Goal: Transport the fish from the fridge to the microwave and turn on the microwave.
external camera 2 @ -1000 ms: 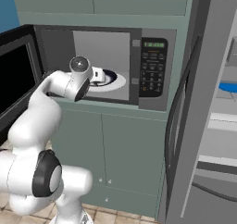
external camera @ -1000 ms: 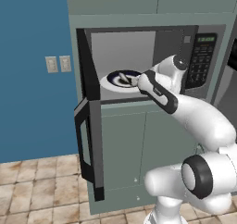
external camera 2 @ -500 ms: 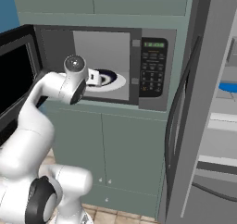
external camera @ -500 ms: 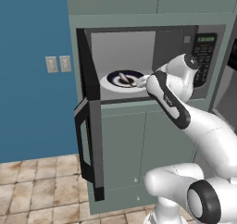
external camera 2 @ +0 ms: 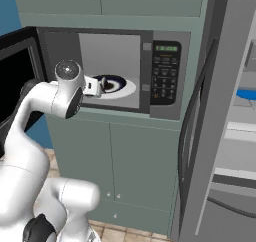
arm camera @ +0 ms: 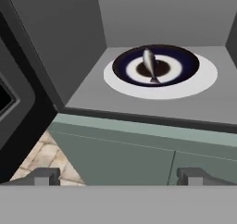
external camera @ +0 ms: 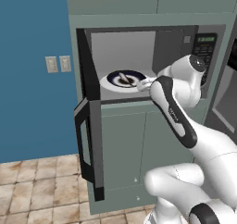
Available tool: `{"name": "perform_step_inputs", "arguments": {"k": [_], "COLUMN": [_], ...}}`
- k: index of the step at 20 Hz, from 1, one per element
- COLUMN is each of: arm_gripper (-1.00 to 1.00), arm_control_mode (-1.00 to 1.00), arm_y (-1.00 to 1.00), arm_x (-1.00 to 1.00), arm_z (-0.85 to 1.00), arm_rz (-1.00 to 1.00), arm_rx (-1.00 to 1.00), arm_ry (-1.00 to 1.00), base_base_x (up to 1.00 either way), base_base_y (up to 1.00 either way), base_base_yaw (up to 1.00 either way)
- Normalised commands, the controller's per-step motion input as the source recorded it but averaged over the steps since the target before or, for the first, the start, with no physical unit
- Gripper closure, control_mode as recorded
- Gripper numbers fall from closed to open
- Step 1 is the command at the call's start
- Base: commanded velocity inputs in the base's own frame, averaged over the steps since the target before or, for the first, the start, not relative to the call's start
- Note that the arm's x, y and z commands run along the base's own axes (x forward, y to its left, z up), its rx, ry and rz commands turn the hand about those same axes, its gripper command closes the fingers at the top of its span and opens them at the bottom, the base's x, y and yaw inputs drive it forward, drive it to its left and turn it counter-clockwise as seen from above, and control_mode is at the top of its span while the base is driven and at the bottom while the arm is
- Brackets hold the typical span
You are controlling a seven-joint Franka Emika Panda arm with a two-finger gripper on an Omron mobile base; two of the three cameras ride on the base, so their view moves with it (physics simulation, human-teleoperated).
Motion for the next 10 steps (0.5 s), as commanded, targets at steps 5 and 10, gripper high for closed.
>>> {"name": "perform_step_inputs", "arguments": {"k": [5, 10], "arm_gripper": [-1.00, -1.00], "arm_control_mode": [-1.00, -1.00], "arm_y": [0.08, 0.06], "arm_x": [-0.51, -0.50], "arm_z": [0.09, 0.11], "arm_rz": [0.00, -0.01], "arm_rx": [0.05, 0.06], "arm_ry": [0.01, 0.05], "base_base_x": [0.00, 0.00], "base_base_y": [0.00, 0.00], "base_base_yaw": [0.00, 0.00]}}
